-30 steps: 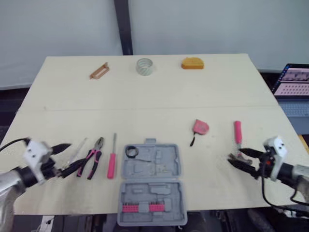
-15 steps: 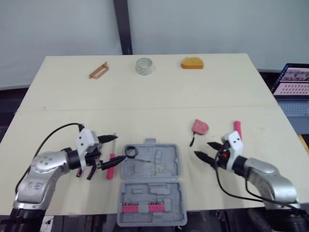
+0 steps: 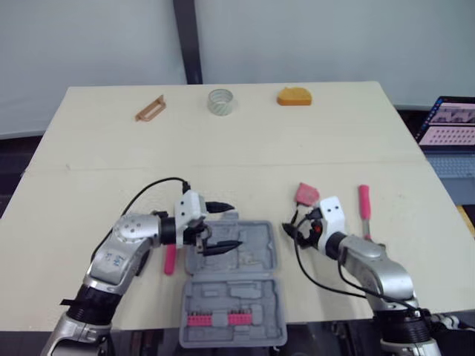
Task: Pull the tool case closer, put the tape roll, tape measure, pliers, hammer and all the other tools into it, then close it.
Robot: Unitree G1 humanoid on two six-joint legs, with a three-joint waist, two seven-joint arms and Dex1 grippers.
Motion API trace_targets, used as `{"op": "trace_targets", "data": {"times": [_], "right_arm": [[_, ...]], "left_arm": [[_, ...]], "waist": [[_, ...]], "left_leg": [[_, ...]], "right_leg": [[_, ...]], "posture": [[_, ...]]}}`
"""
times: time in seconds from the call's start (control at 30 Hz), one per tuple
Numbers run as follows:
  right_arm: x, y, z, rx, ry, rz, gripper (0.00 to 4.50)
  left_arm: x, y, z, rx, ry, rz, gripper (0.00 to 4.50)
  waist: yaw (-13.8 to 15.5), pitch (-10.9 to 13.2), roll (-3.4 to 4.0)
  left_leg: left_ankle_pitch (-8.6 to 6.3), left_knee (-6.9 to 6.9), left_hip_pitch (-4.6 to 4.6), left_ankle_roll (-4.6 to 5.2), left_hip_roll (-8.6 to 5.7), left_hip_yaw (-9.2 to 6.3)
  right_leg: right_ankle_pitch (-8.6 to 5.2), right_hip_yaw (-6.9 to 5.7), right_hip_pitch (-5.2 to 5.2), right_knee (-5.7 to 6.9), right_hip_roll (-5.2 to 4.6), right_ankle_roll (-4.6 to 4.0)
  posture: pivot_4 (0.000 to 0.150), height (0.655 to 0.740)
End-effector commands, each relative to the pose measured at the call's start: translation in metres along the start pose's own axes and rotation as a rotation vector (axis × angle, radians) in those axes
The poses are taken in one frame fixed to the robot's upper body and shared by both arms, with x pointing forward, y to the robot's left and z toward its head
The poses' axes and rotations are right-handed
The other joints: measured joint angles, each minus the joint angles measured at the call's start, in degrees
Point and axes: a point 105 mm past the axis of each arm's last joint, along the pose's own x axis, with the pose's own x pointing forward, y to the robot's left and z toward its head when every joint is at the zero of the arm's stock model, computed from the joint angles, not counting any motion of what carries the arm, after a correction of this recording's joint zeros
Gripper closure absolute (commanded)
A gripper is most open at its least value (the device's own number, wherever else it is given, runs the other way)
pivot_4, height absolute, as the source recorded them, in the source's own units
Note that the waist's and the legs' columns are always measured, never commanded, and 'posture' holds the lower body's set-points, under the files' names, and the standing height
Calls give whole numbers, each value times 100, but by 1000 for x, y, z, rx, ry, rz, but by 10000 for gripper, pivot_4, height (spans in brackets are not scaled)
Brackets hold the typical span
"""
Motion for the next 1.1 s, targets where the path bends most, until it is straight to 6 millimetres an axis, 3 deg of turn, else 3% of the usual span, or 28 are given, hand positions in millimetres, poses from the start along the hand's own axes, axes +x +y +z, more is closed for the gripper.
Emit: {"op": "trace_targets", "data": {"times": [0.03,0.17,0.27,0.43,0.87,1.1], "right_arm": [[4,0,6,0,-26,-16,117],[9,-2,8,18,-34,-34,117],[12,-4,6,27,-32,-47,7853],[16,-6,0,32,-19,-49,32682],[27,-12,1,44,-28,-73,32682],[24,-13,-2,71,-3,-91,32682]], "left_arm": [[1,0,4,35,-9,-10,0],[2,1,5,39,-8,-11,0],[2,1,5,39,-9,-11,0],[3,2,5,33,-9,-9,0],[6,1,6,36,-12,-8,0],[6,2,6,42,-6,-4,0]], "waist": [[0,0,0],[-7,0,0],[-4,0,0],[-13,0,0],[-22,-1,0],[-20,-1,0]], "left_leg": [[0,0,0,0,0,0],[0,0,1,0,0,0],[0,0,0,0,0,0],[0,0,1,0,0,0],[0,1,2,0,0,0],[0,1,2,0,0,0]], "right_leg": [[0,0,0,0,0,0],[0,0,0,0,0,0],[0,0,0,0,0,0],[0,0,0,0,0,0],[0,1,1,2,0,0],[0,1,1,2,0,0]], "posture": [[1500,7400],[1500,7400],[1500,7400],[1500,7400],[1500,7400],[1500,7400]]}}
